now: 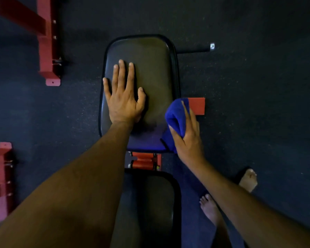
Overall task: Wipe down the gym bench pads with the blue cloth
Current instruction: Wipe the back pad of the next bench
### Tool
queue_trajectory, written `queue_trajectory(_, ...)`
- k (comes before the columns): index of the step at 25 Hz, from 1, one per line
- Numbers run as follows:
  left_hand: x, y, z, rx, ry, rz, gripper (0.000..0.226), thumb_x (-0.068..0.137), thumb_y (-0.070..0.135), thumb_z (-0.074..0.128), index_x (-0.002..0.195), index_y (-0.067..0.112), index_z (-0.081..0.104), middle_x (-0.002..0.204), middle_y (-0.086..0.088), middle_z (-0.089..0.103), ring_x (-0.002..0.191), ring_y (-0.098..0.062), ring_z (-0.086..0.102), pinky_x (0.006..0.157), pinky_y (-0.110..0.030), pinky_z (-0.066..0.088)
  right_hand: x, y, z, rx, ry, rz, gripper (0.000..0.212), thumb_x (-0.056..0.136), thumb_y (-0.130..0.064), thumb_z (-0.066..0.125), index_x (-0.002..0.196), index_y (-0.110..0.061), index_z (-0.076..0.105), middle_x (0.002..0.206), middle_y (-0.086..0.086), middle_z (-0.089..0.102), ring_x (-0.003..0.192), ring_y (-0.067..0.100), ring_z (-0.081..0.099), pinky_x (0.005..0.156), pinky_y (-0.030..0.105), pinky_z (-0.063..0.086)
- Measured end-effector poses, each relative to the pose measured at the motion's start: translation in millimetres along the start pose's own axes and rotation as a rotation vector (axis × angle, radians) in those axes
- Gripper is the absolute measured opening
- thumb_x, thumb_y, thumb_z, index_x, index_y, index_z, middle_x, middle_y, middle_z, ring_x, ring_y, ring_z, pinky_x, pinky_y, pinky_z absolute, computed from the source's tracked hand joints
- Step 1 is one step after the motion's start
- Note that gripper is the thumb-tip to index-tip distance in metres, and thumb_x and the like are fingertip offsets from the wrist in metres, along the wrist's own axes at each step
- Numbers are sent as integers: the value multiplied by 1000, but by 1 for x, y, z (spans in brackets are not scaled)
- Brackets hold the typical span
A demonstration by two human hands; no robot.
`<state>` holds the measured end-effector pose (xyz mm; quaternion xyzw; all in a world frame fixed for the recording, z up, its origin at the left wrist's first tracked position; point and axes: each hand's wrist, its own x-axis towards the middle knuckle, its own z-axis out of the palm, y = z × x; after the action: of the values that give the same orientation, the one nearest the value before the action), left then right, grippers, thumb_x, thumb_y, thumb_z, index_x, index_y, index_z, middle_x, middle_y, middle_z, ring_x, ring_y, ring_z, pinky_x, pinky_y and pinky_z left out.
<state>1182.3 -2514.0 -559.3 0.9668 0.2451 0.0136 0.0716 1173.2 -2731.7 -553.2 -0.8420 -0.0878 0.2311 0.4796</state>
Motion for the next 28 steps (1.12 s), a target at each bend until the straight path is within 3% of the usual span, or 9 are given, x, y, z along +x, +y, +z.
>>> queue_trajectory(4, -3, 1, 0, -24, -3, -4, 71, 98, 49, 26, 163, 20, 23, 171, -8, 16, 159, -23, 12, 127, -55, 3, 72, -10, -4, 60, -25, -94, 61, 97, -33, 51, 153, -16, 32, 154, 11, 38, 142, 21, 36, 116, 20, 24)
queue_trajectory(8, -4, 0, 1, -41, 33, -21, 69, 98, 46, 29, 163, 22, 24, 171, -6, 17, 158, -21, 13, 127, -54, 4, 180, -41, -3, 92, 22, -62, 58, 99, -34, 53, 150, -13, 38, 149, 8, 45, 131, 15, 46, 95, 5, 28)
queue_trajectory(10, -4, -2, 4, -37, 40, -23, 68, 98, 45, 30, 163, 23, 24, 171, -4, 18, 158, -20, 13, 127, -54, 4, 187, -43, 2, 121, 38, -90, 57, 98, -36, 54, 149, -11, 40, 145, 7, 49, 127, 11, 47, 94, 3, 31)
queue_trajectory(13, -4, -4, 7, -32, 47, -12, 67, 100, 45, 30, 163, 24, 24, 171, -4, 18, 158, -20, 13, 127, -54, 4, 130, -20, 6, 64, 82, -137, 62, 98, -38, 52, 150, -8, 38, 151, 13, 43, 137, 23, 42, 114, 25, 31)
queue_trajectory(17, 0, -3, 4, -23, 20, -1, 67, 101, 47, 27, 163, 24, 21, 172, -5, 15, 159, -21, 11, 127, -55, 3, 2, 14, -4, -66, 31, -228, 64, 94, -19, 60, 151, -11, 33, 156, 19, 32, 135, 26, 36, 115, 13, 17)
queue_trajectory(19, -3, -3, 1, -25, 25, -2, 67, 101, 47, 27, 163, 23, 22, 171, -6, 15, 159, -22, 11, 127, -55, 3, -37, 28, -25, -162, -54, -282, 69, 84, -2, 64, 148, -15, 38, 154, 18, 35, 129, 35, 42, 116, 29, 27)
queue_trajectory(23, -4, -7, -13, 22, -89, 29, 75, 100, 57, 26, 164, 19, 17, 172, -8, 9, 159, -25, 6, 126, -56, 1, -50, 35, -63, -541, -253, -782, 74, 71, 2, 54, 142, -16, 52, 152, 13, 42, 126, 42, 45, 105, 47, 42)
queue_trajectory(25, -2, -13, -21, 66, -172, 133, 81, 101, 61, 31, 164, 14, 13, 172, -13, 4, 159, -29, 1, 125, -57, 0, -42, 28, -65, -720, -441, -1012, 76, 71, 0, 58, 144, -17, 49, 156, 10, 38, 132, 41, 41, 88, 50, 48)
queue_trajectory(28, 2, -31, -21, 102, -191, 257, 84, 102, 62, 35, 164, 9, 14, 170, -20, 5, 158, -35, 2, 124, -59, 2, -28, 17, -41, -927, -568, -1237, 72, 76, -10, 64, 145, -12, 45, 153, 15, 41, 136, 39, 39, 85, 47, 35)
